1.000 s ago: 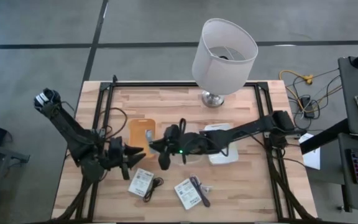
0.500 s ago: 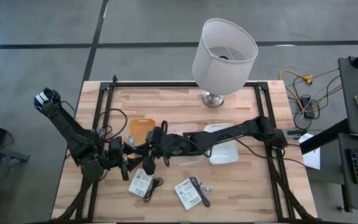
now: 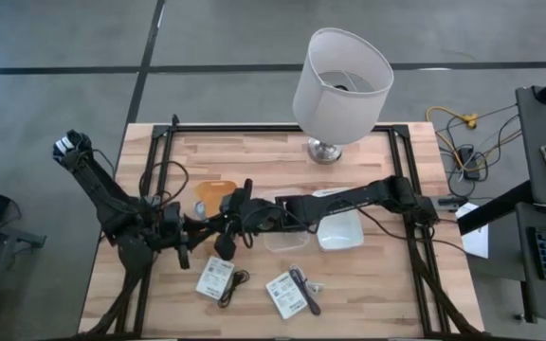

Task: Pick and place items into bin
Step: Put the blue charger cable into the orange bin

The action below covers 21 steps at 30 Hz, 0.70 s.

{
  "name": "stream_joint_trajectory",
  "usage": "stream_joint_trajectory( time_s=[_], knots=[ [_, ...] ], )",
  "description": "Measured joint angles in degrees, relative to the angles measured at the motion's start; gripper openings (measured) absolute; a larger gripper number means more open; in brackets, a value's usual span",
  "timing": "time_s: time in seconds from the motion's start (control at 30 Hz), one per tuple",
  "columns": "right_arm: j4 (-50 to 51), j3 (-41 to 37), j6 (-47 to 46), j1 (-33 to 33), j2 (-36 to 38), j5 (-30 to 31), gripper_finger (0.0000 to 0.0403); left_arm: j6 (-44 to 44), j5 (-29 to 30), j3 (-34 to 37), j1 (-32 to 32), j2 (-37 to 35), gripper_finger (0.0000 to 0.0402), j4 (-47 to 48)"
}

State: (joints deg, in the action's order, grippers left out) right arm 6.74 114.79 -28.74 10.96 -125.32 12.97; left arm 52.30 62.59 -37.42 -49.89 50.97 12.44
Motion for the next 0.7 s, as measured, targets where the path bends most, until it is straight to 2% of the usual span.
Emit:
stream_joint_trajectory(
  time_s=[0.17, 0.23, 0.33, 0.5, 0.6, 0.7],
  knots=[
    [0.00, 0.48, -0.48, -0.66, -0.15, -0.24, 0.0022, 1.32, -0.35, 1.80, 0.00, -0.86, 0.0016, 0.31],
    [0.17, 0.85, -1.59, -0.70, -0.15, -0.20, 0.0037, 1.00, -0.31, 1.80, 0.06, -1.27, 0.0012, 0.74],
    [5.99, 2.40, -4.65, -0.82, 0.30, 0.09, 0.0068, 2.76, -0.58, 2.11, 0.75, -2.22, 0.0011, 7.70],
    [29.15, 8.10, -8.65, -0.68, 1.06, 1.95, 0.0132, 19.10, -2.73, 2.08, 1.31, -6.18, 0.0008, 25.49],
    [41.35, 11.30, -11.92, -0.38, 0.87, 6.04, 0.0166, 35.48, -11.44, 2.54, 3.34, -8.66, 0.0007, 36.25],
    [45.70, 12.97, -13.40, -0.20, 1.60, 9.61, 0.0189, 42.54, -18.51, 4.43, 5.16, -11.50, 0.0007, 36.42]
  ],
)
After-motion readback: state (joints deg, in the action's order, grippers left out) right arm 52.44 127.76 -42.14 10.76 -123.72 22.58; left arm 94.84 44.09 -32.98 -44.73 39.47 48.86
